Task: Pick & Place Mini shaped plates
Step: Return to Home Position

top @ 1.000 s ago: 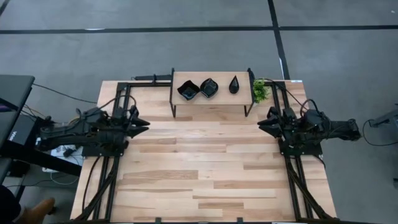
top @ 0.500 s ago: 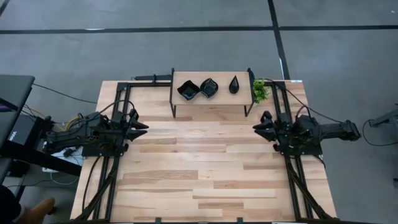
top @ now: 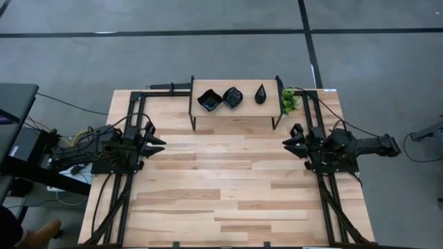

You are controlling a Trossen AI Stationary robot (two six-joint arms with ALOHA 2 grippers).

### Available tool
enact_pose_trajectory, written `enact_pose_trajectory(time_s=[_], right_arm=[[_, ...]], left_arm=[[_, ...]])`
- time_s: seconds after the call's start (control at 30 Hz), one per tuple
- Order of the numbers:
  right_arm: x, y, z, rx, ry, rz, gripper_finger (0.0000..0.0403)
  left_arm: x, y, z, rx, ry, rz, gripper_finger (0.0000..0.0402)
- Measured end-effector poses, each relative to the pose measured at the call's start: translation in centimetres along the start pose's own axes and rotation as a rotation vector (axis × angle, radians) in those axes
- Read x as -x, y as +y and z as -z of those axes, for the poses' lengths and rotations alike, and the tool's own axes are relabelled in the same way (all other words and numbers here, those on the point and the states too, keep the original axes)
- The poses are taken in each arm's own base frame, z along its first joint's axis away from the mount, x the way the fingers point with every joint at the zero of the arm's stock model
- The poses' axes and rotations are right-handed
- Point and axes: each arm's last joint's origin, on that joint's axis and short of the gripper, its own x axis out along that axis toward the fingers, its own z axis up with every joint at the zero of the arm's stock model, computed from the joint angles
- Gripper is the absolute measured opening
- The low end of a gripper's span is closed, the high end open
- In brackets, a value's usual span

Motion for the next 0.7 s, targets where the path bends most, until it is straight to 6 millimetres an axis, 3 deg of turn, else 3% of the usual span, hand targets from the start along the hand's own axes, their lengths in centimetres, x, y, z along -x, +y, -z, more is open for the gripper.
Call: enact_pose_trajectory(time_s=[0.3,0.7], right_arm=[[0.00,-0.01,-0.01,0.086,-0.002,0.003,0.0092],[0.00,-0.02,0.01,0.061,-0.002,0.004,0.0092]], left_arm=[[-0.18,0.32,0.85,-0.022,-0.064,-0.031,0.0099],[-0.19,0.31,0.80,0.014,-0.074,-0.028,0.0099]])
